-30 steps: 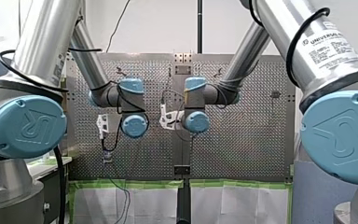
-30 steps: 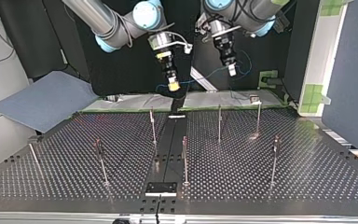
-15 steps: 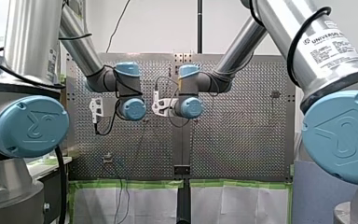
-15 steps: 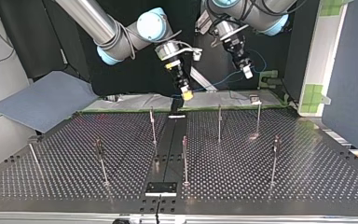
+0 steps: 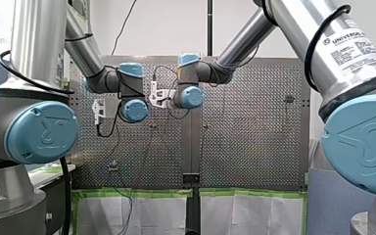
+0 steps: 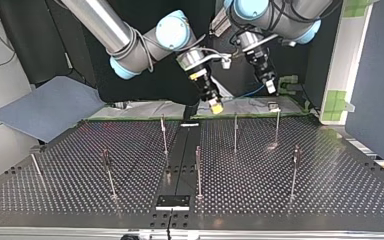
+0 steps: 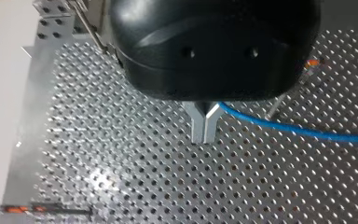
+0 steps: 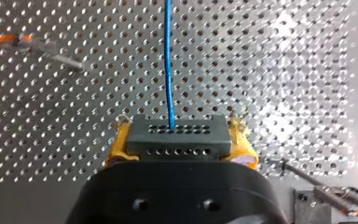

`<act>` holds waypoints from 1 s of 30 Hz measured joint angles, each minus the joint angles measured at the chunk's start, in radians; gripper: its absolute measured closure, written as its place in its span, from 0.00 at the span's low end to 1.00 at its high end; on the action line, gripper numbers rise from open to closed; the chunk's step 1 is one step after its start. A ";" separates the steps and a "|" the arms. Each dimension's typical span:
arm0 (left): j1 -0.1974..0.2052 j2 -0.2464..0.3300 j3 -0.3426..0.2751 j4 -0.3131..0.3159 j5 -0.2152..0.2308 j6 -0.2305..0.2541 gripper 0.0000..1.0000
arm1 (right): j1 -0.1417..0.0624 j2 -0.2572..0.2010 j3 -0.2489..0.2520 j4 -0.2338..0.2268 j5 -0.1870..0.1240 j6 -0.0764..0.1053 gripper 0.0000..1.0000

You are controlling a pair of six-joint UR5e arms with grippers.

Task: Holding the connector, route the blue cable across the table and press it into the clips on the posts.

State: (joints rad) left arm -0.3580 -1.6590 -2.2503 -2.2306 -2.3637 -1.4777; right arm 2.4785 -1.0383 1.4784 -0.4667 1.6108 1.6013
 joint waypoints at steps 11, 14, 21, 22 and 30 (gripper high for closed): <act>0.100 0.006 0.021 -0.042 0.091 -0.053 1.00 | 0.009 0.001 -0.103 0.098 -0.014 0.019 1.00; 0.132 0.006 0.041 -0.054 0.121 -0.073 1.00 | 0.010 0.002 -0.122 0.123 -0.015 0.024 1.00; 0.203 0.008 0.084 -0.087 0.122 -0.086 1.00 | 0.008 0.004 -0.160 0.149 -0.025 0.049 1.00; 0.213 0.010 0.091 -0.092 0.121 -0.088 1.00 | 0.006 0.004 -0.165 0.150 -0.027 0.053 1.00; 0.266 0.057 0.131 -0.117 0.169 -0.108 1.00 | 0.004 0.008 -0.216 0.177 -0.054 0.076 1.00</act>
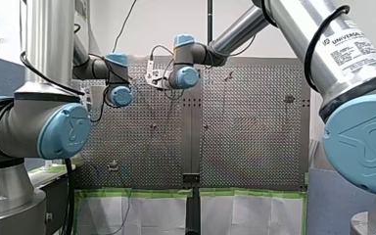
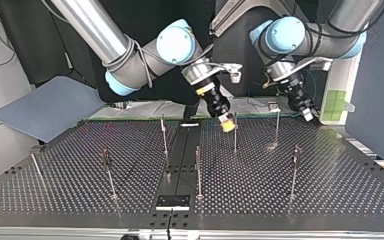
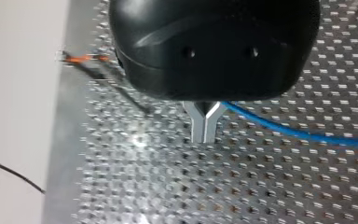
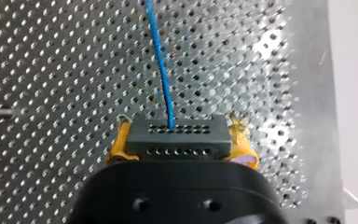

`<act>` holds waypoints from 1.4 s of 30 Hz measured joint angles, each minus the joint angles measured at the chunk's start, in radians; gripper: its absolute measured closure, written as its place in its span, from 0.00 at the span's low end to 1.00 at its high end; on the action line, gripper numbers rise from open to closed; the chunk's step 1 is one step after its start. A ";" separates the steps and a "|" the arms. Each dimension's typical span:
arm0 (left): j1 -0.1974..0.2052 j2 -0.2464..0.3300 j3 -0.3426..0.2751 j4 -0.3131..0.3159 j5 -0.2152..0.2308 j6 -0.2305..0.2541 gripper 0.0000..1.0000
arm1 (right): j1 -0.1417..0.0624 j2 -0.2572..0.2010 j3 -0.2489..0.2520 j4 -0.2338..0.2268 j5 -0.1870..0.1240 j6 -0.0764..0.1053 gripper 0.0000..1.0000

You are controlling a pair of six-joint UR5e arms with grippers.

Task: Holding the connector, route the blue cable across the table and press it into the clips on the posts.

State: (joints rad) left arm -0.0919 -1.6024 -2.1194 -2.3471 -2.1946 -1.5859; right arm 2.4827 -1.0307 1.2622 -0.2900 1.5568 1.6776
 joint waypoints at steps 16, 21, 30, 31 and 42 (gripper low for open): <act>0.039 0.012 0.063 -0.067 0.100 -0.035 1.00 | 0.012 0.004 -0.079 0.033 -0.024 0.042 1.00; 0.049 0.012 0.092 -0.102 0.103 -0.042 1.00 | 0.013 0.017 -0.123 0.064 -0.029 0.059 1.00; 0.062 0.012 0.116 -0.120 0.131 -0.043 1.00 | 0.015 0.062 -0.206 0.101 -0.044 0.070 1.00; 0.063 0.012 0.120 -0.122 0.136 -0.042 1.00 | 0.015 0.063 -0.211 0.101 -0.044 0.073 1.00; 0.082 0.012 0.161 -0.143 0.162 -0.043 1.00 | 0.015 0.067 -0.255 0.122 -0.046 0.092 1.00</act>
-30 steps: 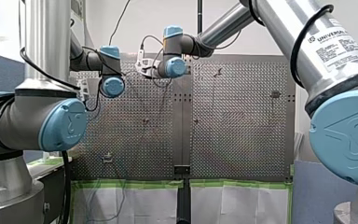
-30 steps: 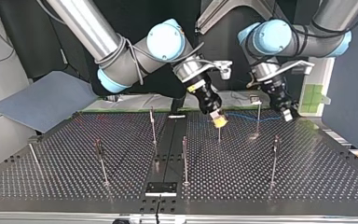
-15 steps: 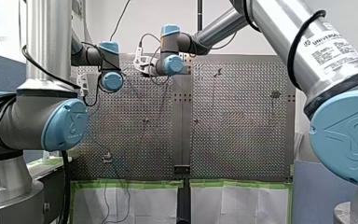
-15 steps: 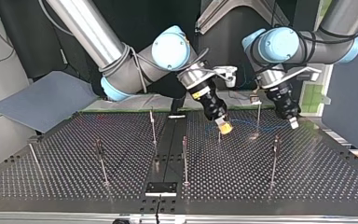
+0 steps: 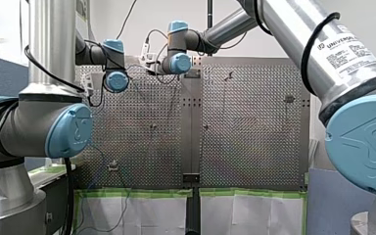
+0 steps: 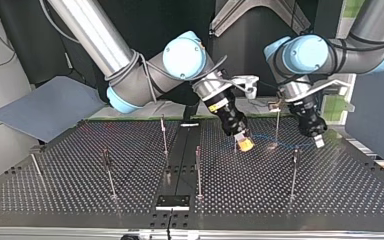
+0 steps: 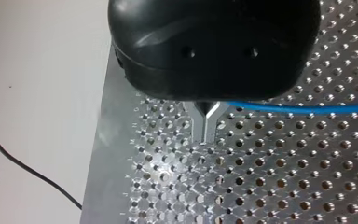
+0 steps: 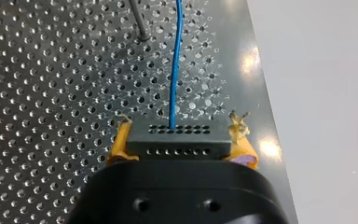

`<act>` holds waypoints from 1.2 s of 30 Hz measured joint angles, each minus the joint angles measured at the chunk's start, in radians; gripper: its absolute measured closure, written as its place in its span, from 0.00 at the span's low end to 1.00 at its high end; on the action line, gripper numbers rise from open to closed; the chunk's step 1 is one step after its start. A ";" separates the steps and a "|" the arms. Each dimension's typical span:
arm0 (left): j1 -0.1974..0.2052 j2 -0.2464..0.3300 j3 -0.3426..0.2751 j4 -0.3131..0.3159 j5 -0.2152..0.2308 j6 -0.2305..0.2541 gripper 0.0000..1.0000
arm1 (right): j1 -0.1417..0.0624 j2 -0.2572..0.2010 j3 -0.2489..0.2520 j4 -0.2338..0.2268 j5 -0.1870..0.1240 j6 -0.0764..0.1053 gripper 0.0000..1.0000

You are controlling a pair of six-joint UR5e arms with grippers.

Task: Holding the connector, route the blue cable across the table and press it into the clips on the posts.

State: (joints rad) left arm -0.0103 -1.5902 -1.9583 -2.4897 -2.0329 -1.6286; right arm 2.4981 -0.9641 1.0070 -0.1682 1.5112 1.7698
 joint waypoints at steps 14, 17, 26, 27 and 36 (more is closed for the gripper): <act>0.026 -0.003 0.037 -0.004 0.036 0.000 1.00 | -0.006 0.032 -0.019 0.002 0.000 0.006 1.00; 0.032 -0.012 0.039 -0.004 0.043 0.000 1.00 | -0.007 0.033 -0.029 0.005 0.000 0.009 1.00; 0.052 -0.028 0.041 0.007 0.084 -0.003 1.00 | -0.010 0.034 -0.043 0.013 0.000 0.011 1.00; 0.055 -0.030 0.041 0.009 0.090 -0.005 1.00 | -0.011 0.035 -0.043 0.014 0.000 0.012 1.00; 0.060 -0.062 0.044 -0.001 0.131 -0.021 1.00 | -0.017 0.035 -0.048 0.019 -0.001 0.019 1.00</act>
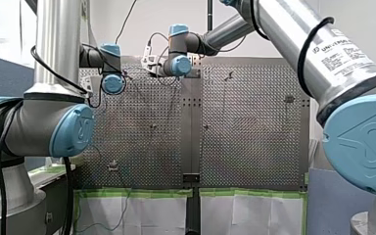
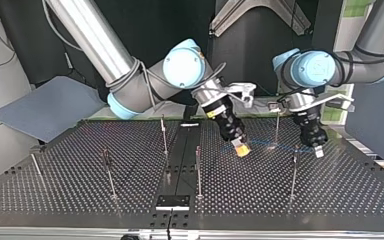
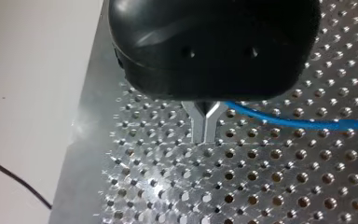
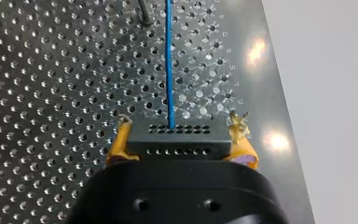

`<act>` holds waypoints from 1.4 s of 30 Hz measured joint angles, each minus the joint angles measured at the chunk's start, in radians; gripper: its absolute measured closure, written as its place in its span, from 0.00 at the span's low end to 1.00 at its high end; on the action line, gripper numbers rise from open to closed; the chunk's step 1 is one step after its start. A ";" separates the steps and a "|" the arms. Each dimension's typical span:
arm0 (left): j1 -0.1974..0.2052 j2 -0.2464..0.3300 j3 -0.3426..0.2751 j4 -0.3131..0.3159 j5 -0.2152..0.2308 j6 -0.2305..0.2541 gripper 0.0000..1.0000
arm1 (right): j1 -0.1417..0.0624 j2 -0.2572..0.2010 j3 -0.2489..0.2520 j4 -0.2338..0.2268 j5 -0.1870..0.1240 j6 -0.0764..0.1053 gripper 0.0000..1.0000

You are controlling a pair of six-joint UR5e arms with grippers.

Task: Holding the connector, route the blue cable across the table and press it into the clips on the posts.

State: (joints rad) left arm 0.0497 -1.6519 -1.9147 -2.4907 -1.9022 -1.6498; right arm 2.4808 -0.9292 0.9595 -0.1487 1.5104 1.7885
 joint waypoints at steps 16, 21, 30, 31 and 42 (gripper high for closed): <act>-0.017 0.043 -0.012 -0.051 -0.002 -0.028 1.00 | 0.005 -0.012 -0.030 0.025 -0.009 -0.004 1.00; -0.027 0.056 -0.040 -0.055 -0.003 -0.032 1.00 | 0.007 -0.028 -0.031 0.062 -0.008 -0.007 1.00; -0.049 0.066 -0.063 -0.056 -0.042 -0.037 1.00 | 0.013 -0.031 -0.001 0.117 -0.007 -0.009 1.00; -0.051 0.067 -0.063 -0.055 -0.047 -0.037 1.00 | 0.014 -0.031 0.002 0.118 -0.007 -0.008 1.00; -0.058 0.069 -0.064 -0.029 -0.057 -0.051 1.00 | -0.001 -0.029 0.036 0.116 -0.004 0.000 1.00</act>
State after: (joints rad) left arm -0.0078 -1.5834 -1.9789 -2.5196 -1.9588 -1.7004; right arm 2.4802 -0.9586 0.9954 -0.0322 1.5067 1.7882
